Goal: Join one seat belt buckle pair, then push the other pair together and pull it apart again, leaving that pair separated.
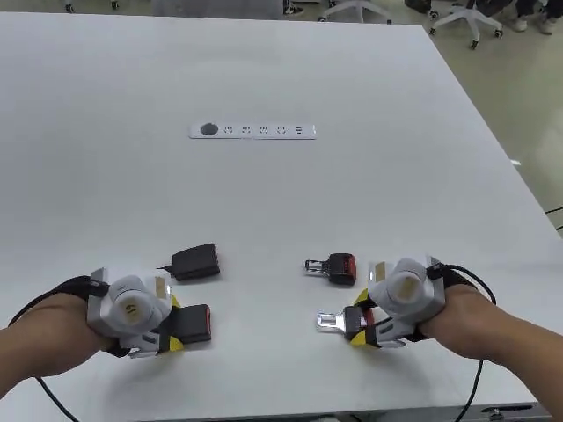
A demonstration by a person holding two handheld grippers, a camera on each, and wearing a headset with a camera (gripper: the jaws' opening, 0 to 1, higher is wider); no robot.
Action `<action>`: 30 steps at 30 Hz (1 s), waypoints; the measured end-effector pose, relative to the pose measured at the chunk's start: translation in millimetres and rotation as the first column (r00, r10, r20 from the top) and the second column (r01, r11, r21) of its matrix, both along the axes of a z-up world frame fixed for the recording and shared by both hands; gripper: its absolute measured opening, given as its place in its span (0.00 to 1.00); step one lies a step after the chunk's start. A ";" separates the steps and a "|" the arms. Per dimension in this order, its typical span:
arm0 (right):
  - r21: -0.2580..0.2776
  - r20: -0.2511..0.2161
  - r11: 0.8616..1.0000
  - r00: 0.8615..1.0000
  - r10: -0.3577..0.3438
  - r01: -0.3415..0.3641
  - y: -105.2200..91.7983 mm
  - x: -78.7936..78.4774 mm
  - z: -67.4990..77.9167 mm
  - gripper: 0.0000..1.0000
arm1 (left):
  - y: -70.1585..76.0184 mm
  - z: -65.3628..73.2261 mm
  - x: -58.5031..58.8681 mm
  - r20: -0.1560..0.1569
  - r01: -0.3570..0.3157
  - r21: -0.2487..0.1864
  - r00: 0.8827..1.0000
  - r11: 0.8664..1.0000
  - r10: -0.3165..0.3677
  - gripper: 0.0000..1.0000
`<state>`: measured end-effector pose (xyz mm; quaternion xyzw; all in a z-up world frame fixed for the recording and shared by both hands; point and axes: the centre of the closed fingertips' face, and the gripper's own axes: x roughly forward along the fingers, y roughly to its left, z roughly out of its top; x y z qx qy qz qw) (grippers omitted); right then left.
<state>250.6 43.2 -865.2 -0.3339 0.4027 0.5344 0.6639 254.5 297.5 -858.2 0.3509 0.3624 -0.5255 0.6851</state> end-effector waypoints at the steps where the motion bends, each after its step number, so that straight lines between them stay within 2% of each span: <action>1: -0.001 -0.002 1.000 1.000 -0.003 0.003 0.1 -0.6 0.0 0.36 | 0.1 0.2 -0.4 0.004 -0.003 -0.004 1.000 1.000 0.003 0.34; 8: 0.014 0.001 0.999 0.999 0.033 -0.033 0.2 -0.7 -0.3 0.36 | -0.9 0.4 -1.0 -0.001 -0.003 -0.013 1.000 1.000 0.003 0.34; 19: -0.021 0.002 0.998 0.998 0.056 -0.056 5.0 -2.6 0.1 0.36 | -0.4 -0.1 -1.2 -0.015 -0.008 -0.023 1.000 1.000 0.008 0.34; 30: -0.003 0.017 0.997 0.997 0.074 -0.074 39.2 -4.7 0.4 0.36 | -0.5 -0.7 -1.2 -0.025 0.002 -0.005 1.000 1.000 -0.002 0.34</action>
